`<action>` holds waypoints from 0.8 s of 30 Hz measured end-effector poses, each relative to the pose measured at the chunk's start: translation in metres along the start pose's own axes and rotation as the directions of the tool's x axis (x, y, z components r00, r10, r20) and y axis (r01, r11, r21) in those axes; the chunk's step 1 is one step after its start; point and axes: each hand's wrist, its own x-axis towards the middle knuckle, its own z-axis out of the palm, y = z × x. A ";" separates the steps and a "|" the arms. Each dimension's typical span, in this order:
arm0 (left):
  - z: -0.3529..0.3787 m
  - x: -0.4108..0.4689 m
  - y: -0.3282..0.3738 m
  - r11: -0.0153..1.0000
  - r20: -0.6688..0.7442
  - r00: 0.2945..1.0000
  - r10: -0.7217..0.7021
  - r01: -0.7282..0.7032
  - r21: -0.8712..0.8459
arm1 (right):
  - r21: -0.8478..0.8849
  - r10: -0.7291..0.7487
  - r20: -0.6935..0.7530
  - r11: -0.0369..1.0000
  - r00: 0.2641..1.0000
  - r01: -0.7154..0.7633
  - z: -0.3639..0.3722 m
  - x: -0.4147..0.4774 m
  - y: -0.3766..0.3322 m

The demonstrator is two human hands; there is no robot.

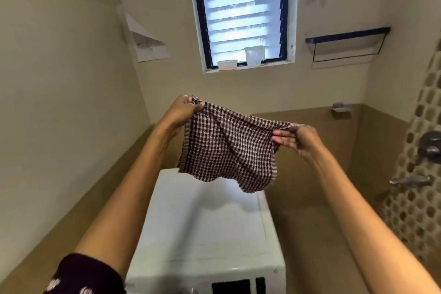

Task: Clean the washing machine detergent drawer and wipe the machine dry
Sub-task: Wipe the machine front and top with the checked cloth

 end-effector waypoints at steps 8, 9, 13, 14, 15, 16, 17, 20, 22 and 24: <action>-0.076 -0.048 -0.056 0.998 0.005 0.998 0.055 -0.055 0.033 | -0.219 -0.140 -0.144 0.970 0.980 0.107 0.091 -0.056 0.103; -0.081 -0.053 -0.060 0.998 0.018 0.998 0.053 -0.053 0.023 | -0.225 -0.157 -0.155 0.967 0.975 0.120 0.099 -0.065 0.116; -0.106 -0.072 -0.070 0.997 0.055 0.996 0.065 -0.068 0.043 | -0.275 -0.263 -0.228 0.941 0.937 0.197 0.119 -0.093 0.142; -0.112 -0.077 -0.074 0.996 0.056 0.996 0.073 -0.076 0.054 | -0.283 -0.286 -0.222 0.934 0.932 0.219 0.120 -0.095 0.145; -0.118 -0.082 -0.077 0.994 0.052 0.996 0.078 -0.081 0.067 | -0.286 -0.305 -0.204 0.927 0.930 0.241 0.121 -0.099 0.146; -0.124 -0.088 -0.081 0.993 0.040 0.996 0.079 -0.082 0.081 | -0.286 -0.321 -0.168 0.921 0.932 0.265 0.123 -0.102 0.146; -0.129 -0.093 -0.084 0.993 0.027 0.997 0.078 -0.080 0.092 | -0.304 -0.331 -0.124 0.910 0.935 0.282 0.124 -0.105 0.143; -0.145 -0.110 -0.096 0.994 -0.033 0.999 0.039 -0.036 0.103 | -0.398 -0.351 0.019 0.857 0.936 0.329 0.122 -0.111 0.131; -0.155 -0.120 -0.103 0.992 -0.052 0.999 0.018 -0.011 0.122 | -0.445 -0.354 0.121 0.816 0.928 0.369 0.120 -0.117 0.122; -0.162 -0.129 -0.107 0.987 -0.025 1.000 -0.010 0.014 0.160 | -0.538 -0.354 0.235 0.729 0.905 0.424 0.118 -0.122 0.120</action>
